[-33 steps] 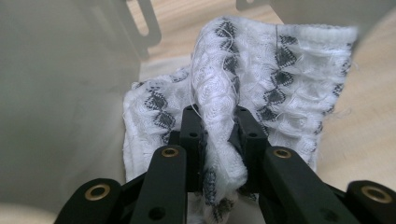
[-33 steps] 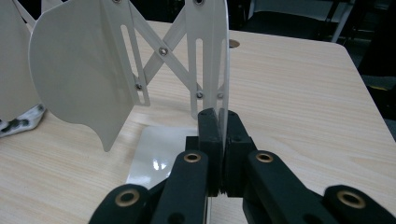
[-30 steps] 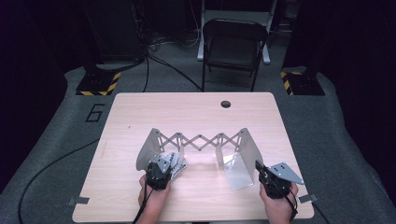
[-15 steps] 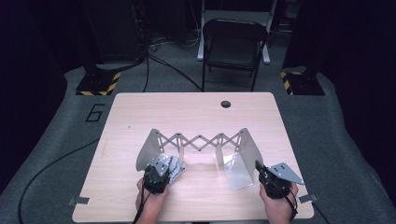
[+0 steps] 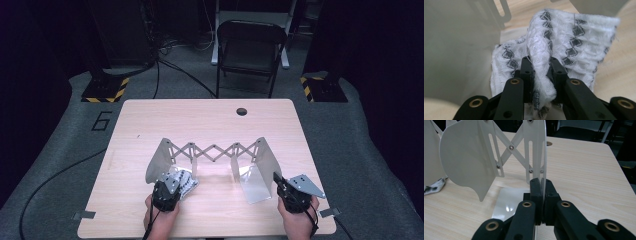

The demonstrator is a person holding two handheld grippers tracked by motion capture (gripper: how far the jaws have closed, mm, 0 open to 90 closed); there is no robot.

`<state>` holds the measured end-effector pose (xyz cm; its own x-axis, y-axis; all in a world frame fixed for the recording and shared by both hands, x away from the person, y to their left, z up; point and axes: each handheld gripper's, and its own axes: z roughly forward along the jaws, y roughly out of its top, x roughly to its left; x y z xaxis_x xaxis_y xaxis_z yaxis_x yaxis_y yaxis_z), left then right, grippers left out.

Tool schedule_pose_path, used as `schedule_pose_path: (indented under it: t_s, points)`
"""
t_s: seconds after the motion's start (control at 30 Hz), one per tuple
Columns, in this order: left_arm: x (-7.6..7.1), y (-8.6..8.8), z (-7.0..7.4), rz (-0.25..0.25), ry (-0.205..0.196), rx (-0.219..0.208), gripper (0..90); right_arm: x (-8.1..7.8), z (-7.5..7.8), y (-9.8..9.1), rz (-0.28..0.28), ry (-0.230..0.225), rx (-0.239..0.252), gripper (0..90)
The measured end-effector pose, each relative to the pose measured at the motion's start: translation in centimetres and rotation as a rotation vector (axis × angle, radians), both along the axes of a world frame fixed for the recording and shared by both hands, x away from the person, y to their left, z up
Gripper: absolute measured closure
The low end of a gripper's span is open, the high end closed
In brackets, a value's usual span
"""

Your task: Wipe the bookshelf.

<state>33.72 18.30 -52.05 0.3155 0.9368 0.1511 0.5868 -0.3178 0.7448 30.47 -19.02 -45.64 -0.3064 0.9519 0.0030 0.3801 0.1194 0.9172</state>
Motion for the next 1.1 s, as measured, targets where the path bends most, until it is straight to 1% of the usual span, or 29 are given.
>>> schedule_pose_path:
  t_s: [0.03,0.07,0.13,0.2,0.37,0.43,0.47,0.5,0.57,0.6,0.67,0.73,0.77,0.8,0.83,0.87,0.9,0.97,1.1]
  points:
    - [0.4,-0.1,0.0,0.005,-0.01,0.003,76.8,0.0,0.0,0.0,0.002,0.0,-0.001,89.1]
    - [0.9,-0.2,0.0,0.006,-0.008,0.004,76.8,0.0,0.0,0.0,0.002,-0.002,0.0,89.1]
    - [1.6,-0.3,0.1,0.006,-0.006,0.02,76.8,0.0,0.0,0.0,0.002,-0.002,-0.001,89.0]
    - [1.9,-0.3,0.1,0.008,-0.001,0.02,76.8,0.0,-0.1,0.0,0.006,-0.005,0.002,89.0]
    - [1.1,-0.3,0.2,0.004,-0.007,0.036,76.7,0.0,-0.1,-0.1,0.007,-0.002,0.004,89.0]
    - [0.9,-0.1,0.2,0.005,-0.006,0.032,76.7,0.0,-0.1,-0.1,0.004,-0.003,-0.001,88.9]
    - [0.9,0.0,0.2,0.005,-0.005,0.02,76.7,0.0,-0.1,0.0,0.0,-0.003,0.002,88.9]
    - [0.9,0.0,0.3,0.007,-0.004,0.017,76.7,0.0,-0.1,0.0,0.001,-0.003,0.003,88.9]
    - [0.8,0.0,0.3,0.013,-0.013,0.021,76.7,0.0,-0.1,0.0,0.002,-0.002,0.001,88.9]
    - [0.8,0.0,0.4,0.013,-0.011,0.024,76.7,0.0,-0.1,-0.1,0.003,-0.002,0.0,88.8]
    - [0.9,0.1,0.5,0.01,-0.004,0.016,76.7,0.0,-0.1,0.0,0.001,-0.002,0.0,88.8]
    - [0.9,0.1,0.5,0.016,-0.02,0.014,76.7,0.0,-0.1,0.0,-0.001,-0.001,0.004,88.8]
    - [1.0,0.1,0.6,0.015,-0.015,0.01,76.7,0.0,-0.1,0.0,-0.001,-0.001,0.004,88.8]
    - [1.0,0.1,0.6,0.019,-0.018,0.004,76.7,0.0,-0.1,0.0,0.001,-0.002,0.003,88.8]
    - [1.0,0.1,0.8,0.014,-0.012,-0.006,76.7,0.0,-0.1,-0.1,0.001,-0.003,0.004,88.7]
    - [1.0,0.1,0.8,0.02,-0.025,-0.019,76.7,0.0,-0.1,0.0,0.002,-0.001,0.005,88.6]
    - [1.0,0.1,1.0,0.019,-0.015,-0.026,76.7,0.0,-0.2,-0.1,0.004,-0.001,0.004,88.6]
    - [1.1,0.1,1.2,0.017,-0.029,-0.029,76.7,0.0,-0.2,0.0,0.002,-0.002,0.012,88.4]
    - [1.0,0.3,1.9,0.012,-0.037,-0.06,76.8,0.1,-0.3,-0.1,0.007,-0.005,0.014,87.4]
